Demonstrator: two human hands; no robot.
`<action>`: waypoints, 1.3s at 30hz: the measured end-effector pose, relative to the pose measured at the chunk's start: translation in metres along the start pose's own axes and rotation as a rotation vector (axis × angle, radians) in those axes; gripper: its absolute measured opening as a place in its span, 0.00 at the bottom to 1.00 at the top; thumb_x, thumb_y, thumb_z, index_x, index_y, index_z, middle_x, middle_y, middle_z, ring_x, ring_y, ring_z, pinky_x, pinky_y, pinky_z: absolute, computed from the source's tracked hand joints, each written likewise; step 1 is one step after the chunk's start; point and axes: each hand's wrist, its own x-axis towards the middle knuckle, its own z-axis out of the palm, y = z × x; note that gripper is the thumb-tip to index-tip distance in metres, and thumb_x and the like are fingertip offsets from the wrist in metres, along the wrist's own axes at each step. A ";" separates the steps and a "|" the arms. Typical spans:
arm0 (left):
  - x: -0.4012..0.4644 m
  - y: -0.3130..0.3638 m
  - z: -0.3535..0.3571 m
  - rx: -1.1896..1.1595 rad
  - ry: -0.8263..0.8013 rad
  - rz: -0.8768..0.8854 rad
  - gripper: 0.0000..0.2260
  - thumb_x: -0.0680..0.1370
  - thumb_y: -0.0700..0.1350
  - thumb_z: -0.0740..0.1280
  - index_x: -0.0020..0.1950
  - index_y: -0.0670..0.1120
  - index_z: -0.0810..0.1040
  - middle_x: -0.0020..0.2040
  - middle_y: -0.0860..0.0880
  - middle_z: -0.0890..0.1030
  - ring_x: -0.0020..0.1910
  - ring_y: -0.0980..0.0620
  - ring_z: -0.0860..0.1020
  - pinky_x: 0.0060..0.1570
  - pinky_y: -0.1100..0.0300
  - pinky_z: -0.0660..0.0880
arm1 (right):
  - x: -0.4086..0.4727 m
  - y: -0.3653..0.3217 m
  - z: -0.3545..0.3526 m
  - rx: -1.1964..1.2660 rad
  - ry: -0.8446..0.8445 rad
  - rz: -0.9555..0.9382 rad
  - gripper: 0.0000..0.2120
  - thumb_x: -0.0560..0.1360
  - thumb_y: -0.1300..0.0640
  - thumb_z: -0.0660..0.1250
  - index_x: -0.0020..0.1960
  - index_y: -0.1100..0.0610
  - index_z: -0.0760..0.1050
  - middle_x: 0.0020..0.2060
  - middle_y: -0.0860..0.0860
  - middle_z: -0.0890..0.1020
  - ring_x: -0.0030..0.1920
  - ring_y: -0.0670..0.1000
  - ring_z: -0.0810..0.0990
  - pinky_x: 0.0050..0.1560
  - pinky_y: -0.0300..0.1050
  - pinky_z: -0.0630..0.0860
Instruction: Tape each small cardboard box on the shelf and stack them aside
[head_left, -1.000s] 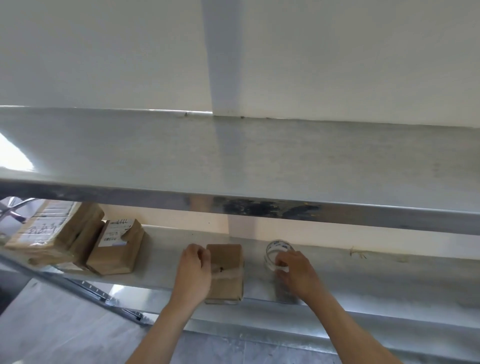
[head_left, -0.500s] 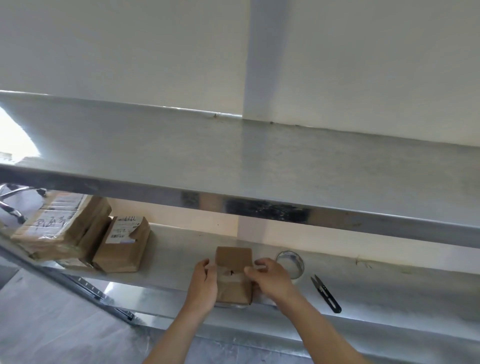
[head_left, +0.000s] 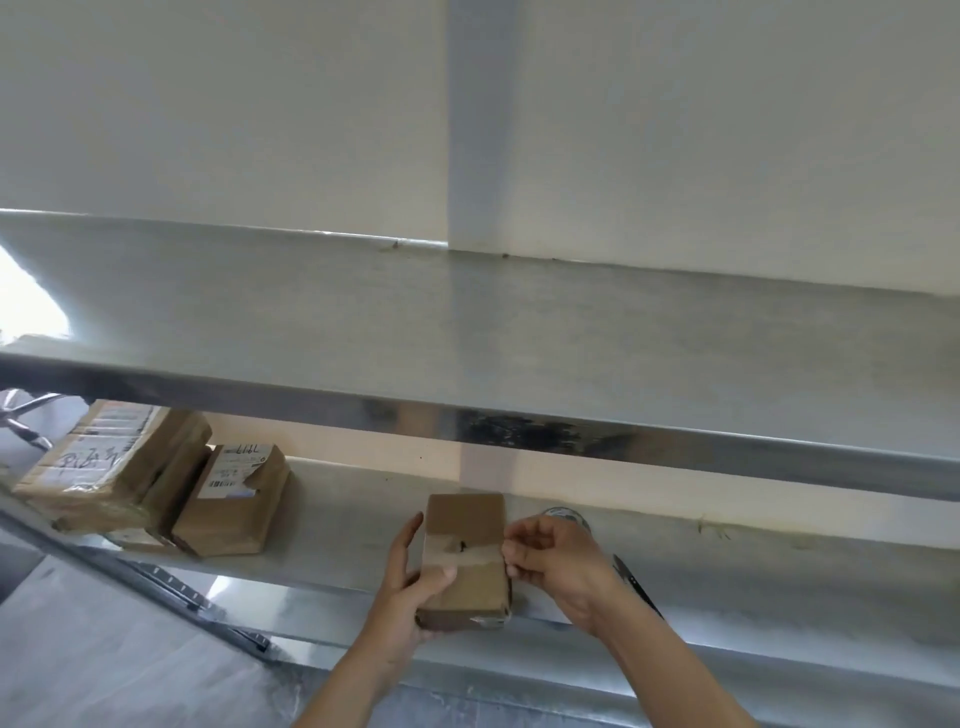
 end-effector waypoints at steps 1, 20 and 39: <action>-0.002 -0.002 0.006 -0.001 0.002 0.010 0.32 0.70 0.42 0.74 0.66 0.70 0.71 0.56 0.46 0.85 0.55 0.41 0.83 0.47 0.38 0.82 | -0.004 -0.002 -0.007 -0.006 -0.013 -0.023 0.12 0.73 0.73 0.72 0.54 0.66 0.77 0.40 0.59 0.83 0.38 0.55 0.81 0.45 0.45 0.81; -0.029 -0.022 0.078 0.200 -0.264 0.088 0.45 0.57 0.54 0.82 0.66 0.80 0.63 0.69 0.48 0.78 0.64 0.38 0.78 0.61 0.31 0.74 | -0.123 0.018 -0.054 -0.385 0.523 -0.119 0.07 0.76 0.64 0.72 0.39 0.59 0.82 0.27 0.44 0.79 0.26 0.36 0.76 0.33 0.29 0.71; -0.199 -0.173 0.376 0.491 -0.629 0.395 0.39 0.63 0.58 0.72 0.73 0.67 0.64 0.76 0.50 0.63 0.75 0.52 0.63 0.76 0.51 0.60 | -0.366 0.083 -0.287 0.105 1.109 -0.313 0.06 0.79 0.51 0.69 0.56 0.46 0.78 0.41 0.47 0.82 0.42 0.44 0.81 0.46 0.42 0.79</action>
